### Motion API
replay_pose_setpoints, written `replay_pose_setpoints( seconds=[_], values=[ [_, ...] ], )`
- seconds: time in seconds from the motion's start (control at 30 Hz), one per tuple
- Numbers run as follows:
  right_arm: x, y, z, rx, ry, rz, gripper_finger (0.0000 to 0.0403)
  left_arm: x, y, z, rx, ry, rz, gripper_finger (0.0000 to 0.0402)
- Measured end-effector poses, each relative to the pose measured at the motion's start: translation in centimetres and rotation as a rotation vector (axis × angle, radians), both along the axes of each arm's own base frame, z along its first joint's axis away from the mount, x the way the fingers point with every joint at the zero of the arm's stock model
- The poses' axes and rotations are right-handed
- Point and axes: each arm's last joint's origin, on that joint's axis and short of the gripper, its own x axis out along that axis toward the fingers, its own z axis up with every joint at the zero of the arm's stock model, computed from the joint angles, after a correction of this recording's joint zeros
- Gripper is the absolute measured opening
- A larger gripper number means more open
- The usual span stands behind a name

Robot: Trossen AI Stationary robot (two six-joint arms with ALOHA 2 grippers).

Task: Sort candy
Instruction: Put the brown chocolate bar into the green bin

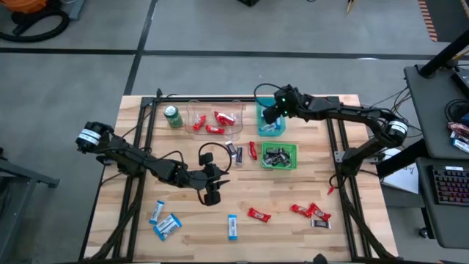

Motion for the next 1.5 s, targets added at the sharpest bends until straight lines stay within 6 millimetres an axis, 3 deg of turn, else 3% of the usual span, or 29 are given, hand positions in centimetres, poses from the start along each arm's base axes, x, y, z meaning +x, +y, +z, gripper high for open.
replay_pose_setpoints(
  seconds=[0.27, 0.43, 0.6, 0.87, 1.17, 1.3, 1.5],
  values=[
    [0.4, 2.1, 0.8, 0.071, 0.147, 0.092, 0.0155, 0.0, 0.0, 0.0, -0.009, -0.001, 0.005, 0.0113],
    [0.4, 4.4, 1.2, 0.109, 0.230, 0.165, 0.0148, 0.0, 0.0, 0.0, -0.008, -0.001, 0.005, 0.0114],
    [0.2, 7.8, 2.1, 0.104, 0.249, 0.272, 0.0142, 0.0, 0.0, 0.0, 0.008, 0.001, -0.004, 0.0114],
    [-0.5, 14.9, 2.6, 0.092, 0.164, 0.456, 0.0143, 0.5, -0.1, -0.3, 0.060, -0.016, -0.039, 0.0114],
    [-0.5, 20.8, 1.8, 0.051, 0.080, 0.573, 0.0141, 2.5, -0.4, -3.1, 0.276, -0.043, -0.067, 0.0114],
    [-0.7, 22.2, 1.9, 0.023, 0.069, 0.568, 0.0139, 3.0, 0.3, -4.3, 0.380, -0.007, -0.022, 0.0114],
    [-0.8, 23.3, 2.0, -0.004, 0.047, 0.582, 0.0137, 3.9, 1.8, -6.1, 0.387, 0.019, -0.022, 0.0114]
  ],
)
